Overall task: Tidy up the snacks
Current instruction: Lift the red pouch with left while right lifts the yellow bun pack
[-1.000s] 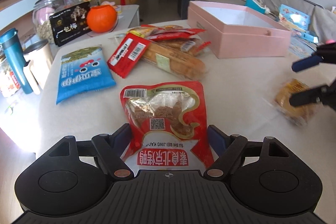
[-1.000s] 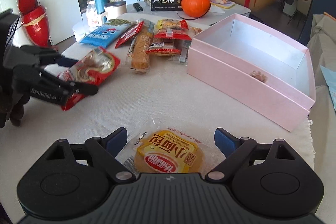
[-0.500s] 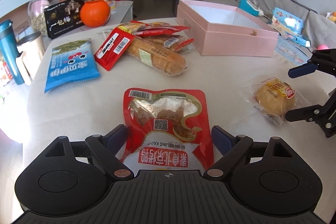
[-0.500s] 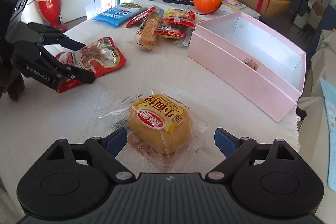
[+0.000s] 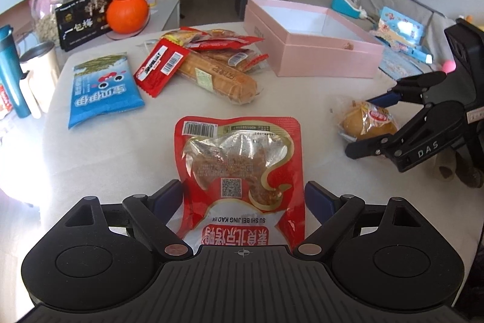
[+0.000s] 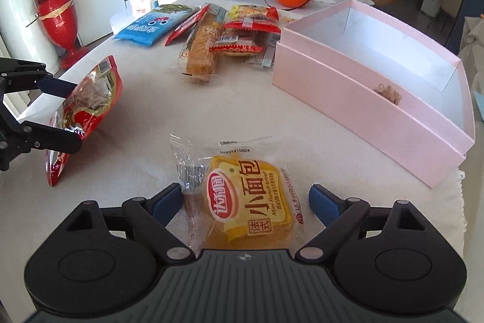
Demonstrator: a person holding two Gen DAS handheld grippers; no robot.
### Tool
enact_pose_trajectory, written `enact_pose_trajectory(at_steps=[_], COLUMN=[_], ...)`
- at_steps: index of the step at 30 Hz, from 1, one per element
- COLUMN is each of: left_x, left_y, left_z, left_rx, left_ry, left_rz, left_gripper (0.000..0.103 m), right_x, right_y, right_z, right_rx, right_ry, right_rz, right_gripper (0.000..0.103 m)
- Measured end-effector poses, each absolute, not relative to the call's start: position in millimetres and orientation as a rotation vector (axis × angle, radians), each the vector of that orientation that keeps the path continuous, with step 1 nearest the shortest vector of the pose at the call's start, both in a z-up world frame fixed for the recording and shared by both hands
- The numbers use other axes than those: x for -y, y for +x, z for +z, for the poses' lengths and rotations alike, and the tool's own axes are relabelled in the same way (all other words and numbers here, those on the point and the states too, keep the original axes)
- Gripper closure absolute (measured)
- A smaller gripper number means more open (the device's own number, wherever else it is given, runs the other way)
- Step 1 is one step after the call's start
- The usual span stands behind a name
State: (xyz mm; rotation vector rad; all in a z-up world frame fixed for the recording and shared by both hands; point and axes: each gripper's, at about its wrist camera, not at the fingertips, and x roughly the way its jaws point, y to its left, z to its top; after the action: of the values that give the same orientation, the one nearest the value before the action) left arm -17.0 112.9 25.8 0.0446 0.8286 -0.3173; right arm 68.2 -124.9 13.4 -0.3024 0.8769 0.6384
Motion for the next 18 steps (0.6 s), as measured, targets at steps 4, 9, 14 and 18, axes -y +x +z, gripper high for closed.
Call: enact_pose_trajectory(at_steps=[4, 9, 14, 18], left_x=[-106.7, -114.8, -108.0, -101.3], left_y=[-18.0, -21.7, -22.6, -16.5], left_z=[24.3, 41.9, 40.0, 25.0], left_rx=[-0.847, -0.805, -0.839, -0.895], left_ry=[0.104, 0.043, 0.140, 0.155], left_rz=[-0.311, -0.352, -0.302, -0.295], left_gripper=[0.018, 0.018, 0.018, 0.018], right_x=[131.4, 134.1, 134.8, 134.1], right_y=[64.3, 59.5, 59.3, 59.6], right_z=[10.9, 7.3, 7.0, 7.3], right_rx=[-0.861, -0.827, -0.818, -0.822], right_ry=[-0.282, -0.269, -0.259, -0.261], right_rz=[0.640, 0.627, 0.621, 0.618], right_gripper=[0.011, 0.008, 0.008, 0.008])
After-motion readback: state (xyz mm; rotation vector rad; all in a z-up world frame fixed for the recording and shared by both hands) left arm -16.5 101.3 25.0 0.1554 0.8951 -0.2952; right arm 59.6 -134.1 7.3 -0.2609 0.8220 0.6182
